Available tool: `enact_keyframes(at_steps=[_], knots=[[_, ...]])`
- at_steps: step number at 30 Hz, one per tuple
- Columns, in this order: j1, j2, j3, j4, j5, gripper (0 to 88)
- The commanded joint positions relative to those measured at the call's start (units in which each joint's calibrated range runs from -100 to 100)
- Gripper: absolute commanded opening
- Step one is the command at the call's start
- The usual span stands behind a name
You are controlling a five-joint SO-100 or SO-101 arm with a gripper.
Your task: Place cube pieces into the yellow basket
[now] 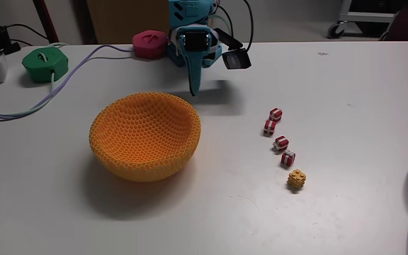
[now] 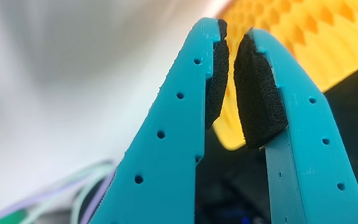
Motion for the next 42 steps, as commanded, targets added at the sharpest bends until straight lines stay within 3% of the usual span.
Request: enact_keyframes(at_steps=[1,7,10,13,15,17,19,23,25,37,42], knots=[[3.34,-0.79,-0.41,0.38,-8.55,2.3],[3.25,-0.79,-0.41,0.46,-8.99,0.1],[1.48,2.72,-4.26,-0.75,-12.94,0.0],[-4.77,16.35,-12.64,-3.71,-27.84,1.1],[-15.48,26.68,-16.78,-3.45,-45.13,0.0],[-27.6,38.04,-19.47,-12.31,-57.63,0.0],[-36.45,49.5,-21.3,-26.04,-65.25,7.9],[-41.3,63.32,-26.41,-38.55,-68.82,26.3],[-42.6,67.21,-26.69,-43.06,-70.18,31.1],[-41.86,82.64,-24.0,-66.18,-68.42,33.3],[-41.39,91.35,-31.12,-68.09,-66.52,33.5]])
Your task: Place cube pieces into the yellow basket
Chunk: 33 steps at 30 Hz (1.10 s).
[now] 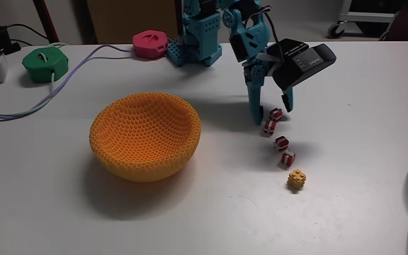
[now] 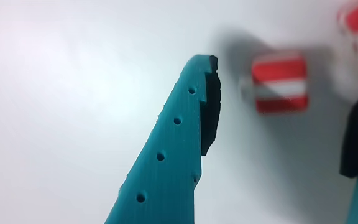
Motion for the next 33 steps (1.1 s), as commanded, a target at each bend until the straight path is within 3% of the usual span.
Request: enact_keyframes(at_steps=[1,5,7,14,22,26,30,33], knots=[[1.15,4.64,-4.11,-1.55,1.37,32.7],[1.62,5.59,-4.21,-0.33,1.42,15.2],[1.43,4.73,-2.67,0.19,2.15,11.0],[-0.81,1.04,0.51,6.01,3.27,16.8],[-0.16,-1.04,0.13,13.05,6.06,0.0],[5.44,-6.16,-11.33,30.25,12.45,0.0],[17.83,-10.42,-35.69,54.15,23.49,0.0],[28.08,-11.08,-49.66,64.05,29.74,0.0]])
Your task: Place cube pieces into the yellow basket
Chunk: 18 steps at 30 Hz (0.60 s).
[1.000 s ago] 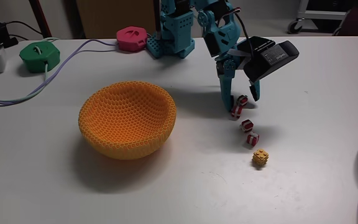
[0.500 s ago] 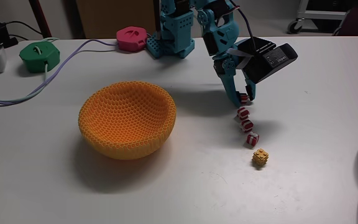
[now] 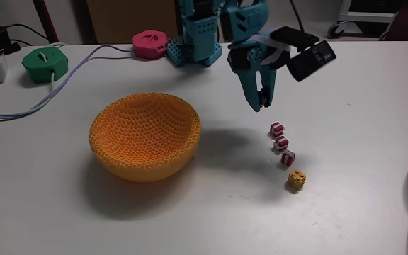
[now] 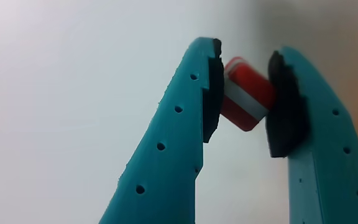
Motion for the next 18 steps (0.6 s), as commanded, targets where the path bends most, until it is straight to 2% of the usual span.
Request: enact_keyframes(at_steps=[1,6,7,9,10,11,15,18], knots=[[12.97,-3.9,-19.16,11.94,7.47,0.0],[27.14,-5.41,-16.37,8.73,12.99,0.0],[29.19,-5.98,-14.16,7.16,13.48,3.5],[30.77,-6.74,-9.05,4.29,13.97,34.1],[30.77,-7.3,-6.45,3.08,13.92,42.6],[30.86,-7.59,-5.01,2.82,13.53,46.0],[27.6,-9.2,-3.08,3.77,9.43,48.7],[19.03,-10.62,-5.49,4.38,3.22,47.9]])
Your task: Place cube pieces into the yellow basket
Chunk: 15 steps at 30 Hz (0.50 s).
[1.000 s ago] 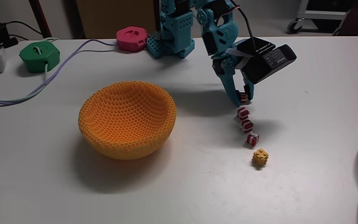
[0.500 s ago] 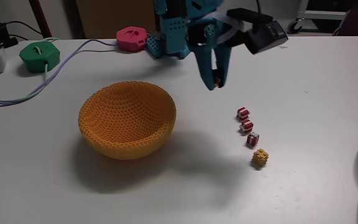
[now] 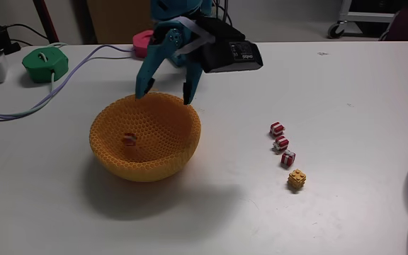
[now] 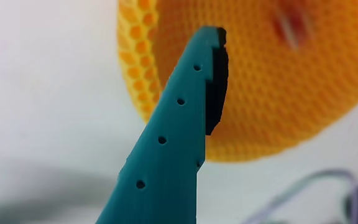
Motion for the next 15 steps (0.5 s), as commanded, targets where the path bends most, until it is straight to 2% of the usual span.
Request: enact_keyframes(at_steps=[1,4,7,10,15], knots=[[-11.77,-4.02,-2.82,-0.48,-8.01,46.8],[-27.14,-4.78,1.32,-5.25,-17.83,46.3],[-39.17,-3.93,10.37,-17.07,-24.81,46.4],[-44.66,0.15,19.13,-31.84,-27.45,46.2],[-45.41,11.7,25.87,-52.6,-27.3,45.9]])
